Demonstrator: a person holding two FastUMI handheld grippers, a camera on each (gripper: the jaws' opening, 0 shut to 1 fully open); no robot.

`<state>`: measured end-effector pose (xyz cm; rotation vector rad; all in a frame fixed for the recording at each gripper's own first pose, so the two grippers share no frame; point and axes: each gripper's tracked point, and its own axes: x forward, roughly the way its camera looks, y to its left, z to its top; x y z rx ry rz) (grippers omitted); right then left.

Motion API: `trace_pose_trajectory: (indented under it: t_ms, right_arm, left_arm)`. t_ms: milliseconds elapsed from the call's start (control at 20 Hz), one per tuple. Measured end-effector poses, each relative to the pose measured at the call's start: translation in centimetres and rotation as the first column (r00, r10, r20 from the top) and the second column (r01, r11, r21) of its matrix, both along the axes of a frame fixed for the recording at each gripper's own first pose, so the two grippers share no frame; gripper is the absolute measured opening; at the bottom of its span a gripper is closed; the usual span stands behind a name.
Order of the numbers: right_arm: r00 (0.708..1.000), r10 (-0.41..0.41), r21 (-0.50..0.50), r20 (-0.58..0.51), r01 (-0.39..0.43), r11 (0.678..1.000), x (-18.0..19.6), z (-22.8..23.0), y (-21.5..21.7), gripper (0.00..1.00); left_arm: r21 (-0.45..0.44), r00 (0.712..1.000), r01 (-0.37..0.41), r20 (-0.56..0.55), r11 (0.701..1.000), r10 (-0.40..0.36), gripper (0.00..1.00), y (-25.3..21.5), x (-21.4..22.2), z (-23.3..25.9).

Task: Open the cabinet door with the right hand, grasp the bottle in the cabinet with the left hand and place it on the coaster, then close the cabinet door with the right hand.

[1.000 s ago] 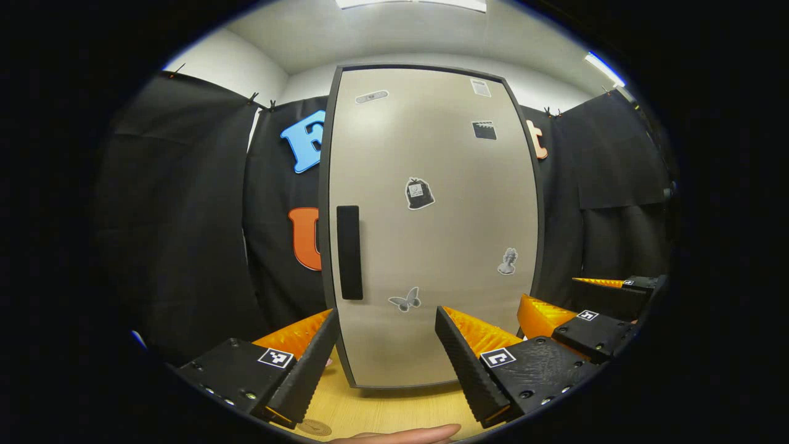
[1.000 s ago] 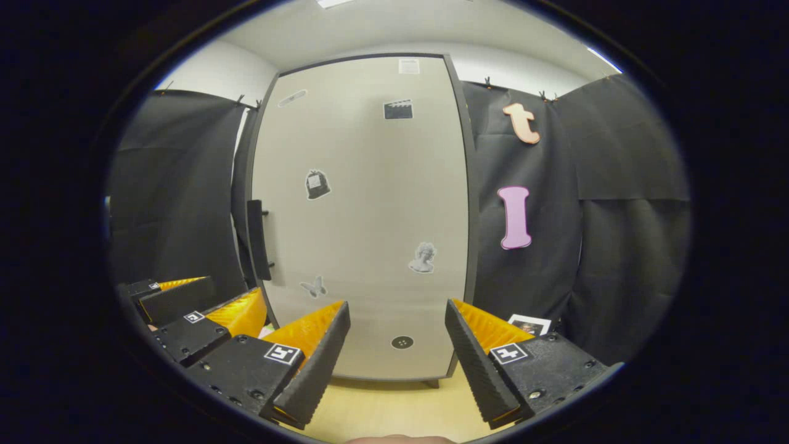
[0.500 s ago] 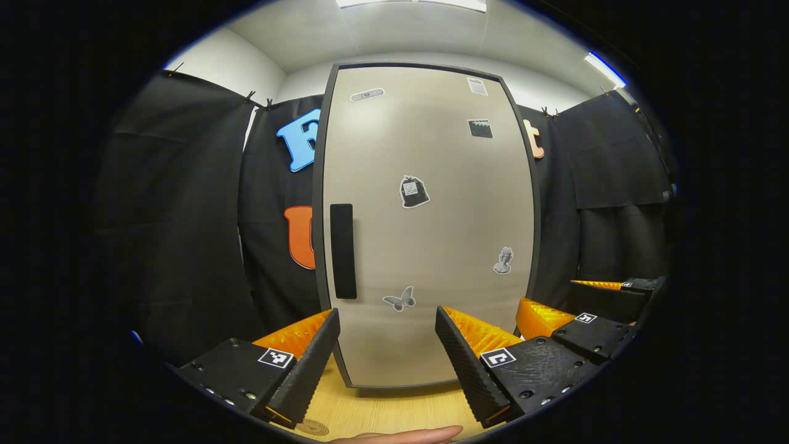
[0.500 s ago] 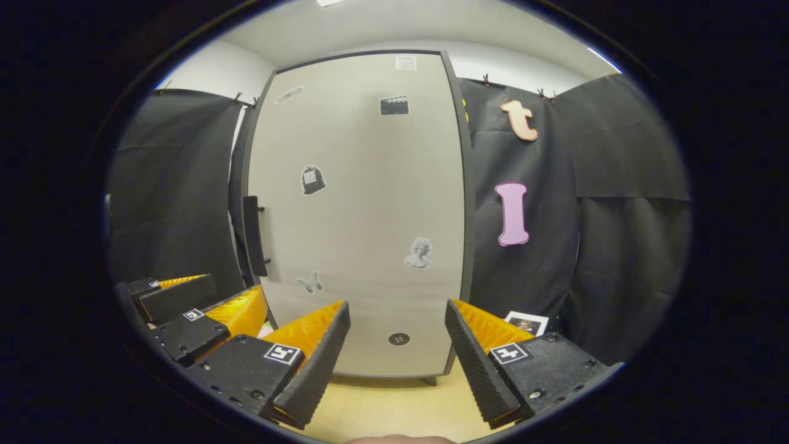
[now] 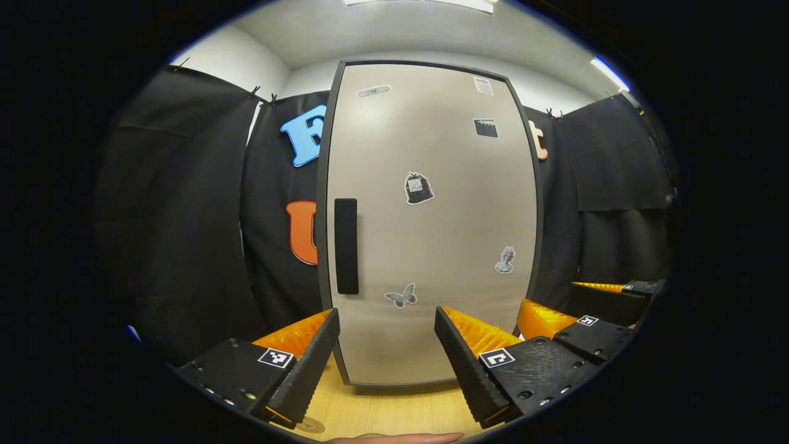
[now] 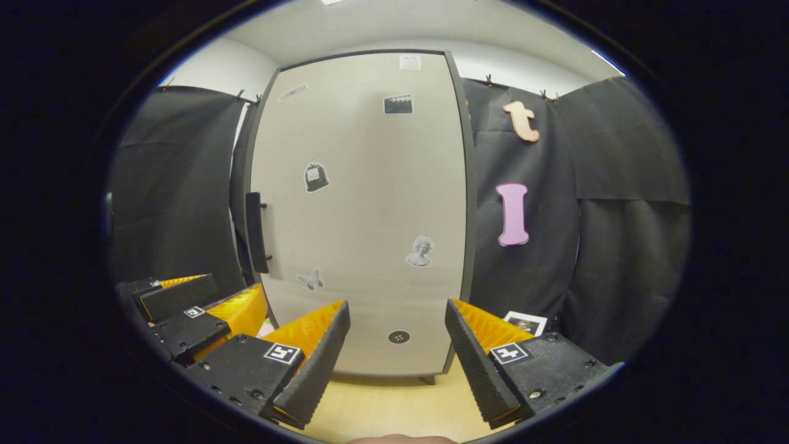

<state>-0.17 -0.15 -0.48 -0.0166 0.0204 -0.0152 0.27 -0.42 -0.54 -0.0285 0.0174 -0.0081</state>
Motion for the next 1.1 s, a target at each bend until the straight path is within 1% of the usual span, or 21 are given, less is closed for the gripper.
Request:
trace_pose_trajectory:
  t_ms: [150, 250, 450, 550, 800, 1100]
  right_arm:
    - [1.000, 0.000, -0.004, 0.005, 0.000, 1.000, 0.2, 0.2, 0.0, 0.96]
    - [1.000, 0.012, -0.005, 0.007, -0.012, 1.000, 0.7, 0.3, 0.3, 0.96]
    - [0.999, 0.037, -0.040, 0.020, -0.037, 0.999, 1.7, 1.1, 1.1, 0.97]
    - [0.997, 0.064, -0.058, 0.030, -0.062, 0.996, 2.3, 1.5, 2.3, 0.97]
    - [0.984, 0.167, -0.112, 0.064, -0.159, 0.981, 4.1, 2.5, 7.5, 0.97]
    - [0.961, 0.271, -0.163, 0.054, -0.259, 0.952, 6.3, 1.9, 15.4, 0.96]
  left_arm:
    - [0.010, 1.000, -0.001, 0.008, 1.000, 0.001, 0.94, 0.1, 0.2, 0.2]
    - [0.035, 0.999, -0.024, 0.024, 0.999, 0.023, 0.94, 0.8, 0.3, 0.7]
    - [0.023, 0.998, -0.052, 0.029, 0.998, 0.051, 0.94, 2.3, 0.3, 1.0]
    - [0.026, 0.996, -0.083, 0.020, 0.996, 0.082, 0.94, 3.6, 0.1, 0.8]
    - [0.037, 0.981, -0.192, 0.002, 0.981, 0.193, 0.94, 8.5, -2.0, 0.0]
    - [0.067, 0.939, -0.337, -0.040, 0.939, 0.340, 0.94, 15.4, -4.7, -1.6]
